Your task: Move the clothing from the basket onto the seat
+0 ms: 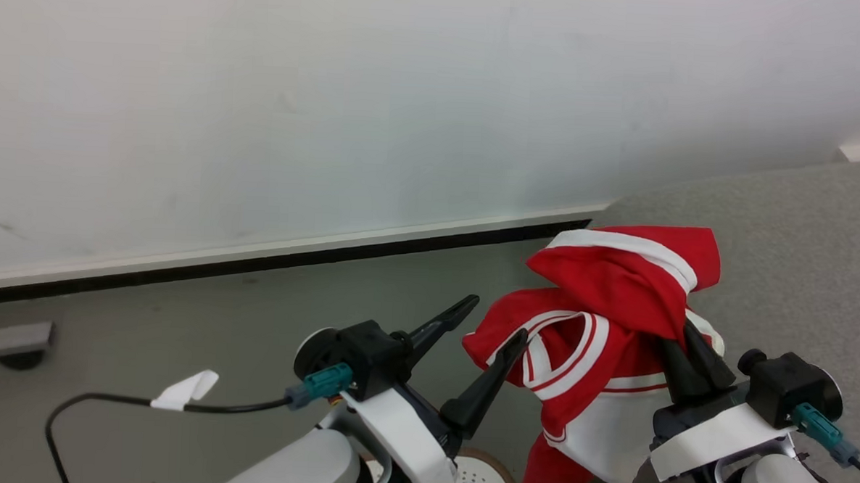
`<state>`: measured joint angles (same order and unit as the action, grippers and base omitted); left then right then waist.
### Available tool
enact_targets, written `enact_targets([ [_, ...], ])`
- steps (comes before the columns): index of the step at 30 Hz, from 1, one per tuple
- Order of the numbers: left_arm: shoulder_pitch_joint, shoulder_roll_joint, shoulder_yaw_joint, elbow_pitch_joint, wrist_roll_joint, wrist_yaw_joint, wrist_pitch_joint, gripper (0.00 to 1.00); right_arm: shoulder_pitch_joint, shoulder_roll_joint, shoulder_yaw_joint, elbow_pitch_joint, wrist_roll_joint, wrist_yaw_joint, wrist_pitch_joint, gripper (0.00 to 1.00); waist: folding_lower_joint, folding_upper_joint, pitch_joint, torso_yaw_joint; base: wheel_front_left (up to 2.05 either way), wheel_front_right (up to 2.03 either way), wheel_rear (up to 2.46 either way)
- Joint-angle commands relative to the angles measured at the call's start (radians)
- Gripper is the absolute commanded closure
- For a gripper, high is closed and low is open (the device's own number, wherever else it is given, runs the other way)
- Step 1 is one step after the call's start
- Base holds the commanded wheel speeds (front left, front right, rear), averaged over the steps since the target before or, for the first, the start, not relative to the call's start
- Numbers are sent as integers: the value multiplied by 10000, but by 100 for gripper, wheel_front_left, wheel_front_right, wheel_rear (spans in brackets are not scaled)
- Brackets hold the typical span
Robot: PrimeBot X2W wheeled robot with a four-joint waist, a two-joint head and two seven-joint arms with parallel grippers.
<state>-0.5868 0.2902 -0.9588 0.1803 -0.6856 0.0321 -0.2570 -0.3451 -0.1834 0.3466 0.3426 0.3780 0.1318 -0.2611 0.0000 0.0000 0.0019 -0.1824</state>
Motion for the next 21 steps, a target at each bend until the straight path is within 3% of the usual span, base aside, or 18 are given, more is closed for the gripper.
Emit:
enact_targets([
  [1, 25, -21, 39, -51, 177, -32, -54, 0, -24, -51, -51, -147, -16, -21, -40, 100, 0, 0, 197, -579, 0, 0, 0],
  [12, -90, -36, 170, -52, 637, -193, -71, 0, 21, -39, -457, -743, -187, -22, -40, 100, 0, 0, 688, -1978, 0, 0, 0],
  [21, -170, -60, 231, 21, 840, -276, -79, 0, -111, 70, -605, -879, -135, -22, -40, 100, 0, 0, 883, -2304, 0, 0, 0],
])
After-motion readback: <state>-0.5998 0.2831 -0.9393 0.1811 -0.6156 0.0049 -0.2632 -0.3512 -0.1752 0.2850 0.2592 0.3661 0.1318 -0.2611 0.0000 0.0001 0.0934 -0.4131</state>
